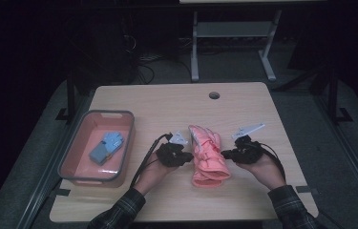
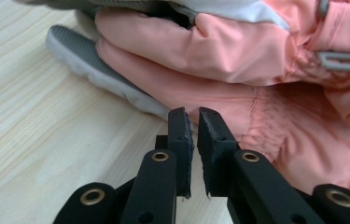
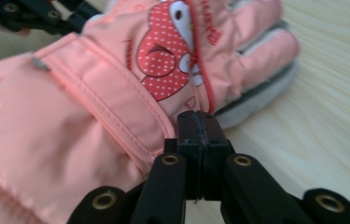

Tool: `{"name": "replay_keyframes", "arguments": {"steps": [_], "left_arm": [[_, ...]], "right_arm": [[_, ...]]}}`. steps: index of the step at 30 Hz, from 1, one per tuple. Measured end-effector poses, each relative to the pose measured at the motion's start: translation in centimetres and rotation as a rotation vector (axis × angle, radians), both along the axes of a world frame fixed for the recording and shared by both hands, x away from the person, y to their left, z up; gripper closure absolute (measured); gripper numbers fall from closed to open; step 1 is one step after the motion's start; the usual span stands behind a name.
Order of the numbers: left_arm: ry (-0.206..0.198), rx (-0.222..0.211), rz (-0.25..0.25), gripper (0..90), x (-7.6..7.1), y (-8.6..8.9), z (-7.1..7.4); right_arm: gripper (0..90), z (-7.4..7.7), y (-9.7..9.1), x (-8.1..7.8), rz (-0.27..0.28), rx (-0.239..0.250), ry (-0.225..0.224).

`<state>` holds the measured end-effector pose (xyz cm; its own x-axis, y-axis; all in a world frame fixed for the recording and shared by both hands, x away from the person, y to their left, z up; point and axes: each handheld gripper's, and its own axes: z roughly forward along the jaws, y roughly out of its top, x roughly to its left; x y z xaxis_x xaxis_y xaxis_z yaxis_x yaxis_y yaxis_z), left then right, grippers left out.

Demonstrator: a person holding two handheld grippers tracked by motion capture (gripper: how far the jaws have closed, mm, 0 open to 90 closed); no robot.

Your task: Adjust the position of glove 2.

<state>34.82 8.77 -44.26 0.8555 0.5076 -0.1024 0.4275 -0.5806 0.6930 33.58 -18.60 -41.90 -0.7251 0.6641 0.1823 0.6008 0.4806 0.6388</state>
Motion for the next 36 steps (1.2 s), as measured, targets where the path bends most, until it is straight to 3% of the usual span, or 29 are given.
{"name": "replay_keyframes", "arguments": {"steps": [12,20,27,32,36], "left_arm": [[0.019,0.014,0.031,82.1,0.9,2.6,0.3],[0.02,0.016,0.073,81.3,1.7,4.2,0.8],[0.001,0.005,0.112,74.0,1.9,4.9,2.1],[-0.009,0.001,0.133,66.8,2.1,5.0,2.8],[-0.006,0.007,0.133,63.2,2.1,5.1,3.0]], "right_arm": [[88.7,0.4,3.8,-1.6,0.134,0.005,-0.018],[89.0,0.3,5.8,-2.2,0.179,0.011,-0.024],[90.0,1.6,4.6,-1.7,0.126,0.056,-0.071],[90.0,2.8,4.5,-0.2,0.084,0.097,-0.108],[90.0,2.8,4.8,1.0,0.05,0.111,-0.133]]}}
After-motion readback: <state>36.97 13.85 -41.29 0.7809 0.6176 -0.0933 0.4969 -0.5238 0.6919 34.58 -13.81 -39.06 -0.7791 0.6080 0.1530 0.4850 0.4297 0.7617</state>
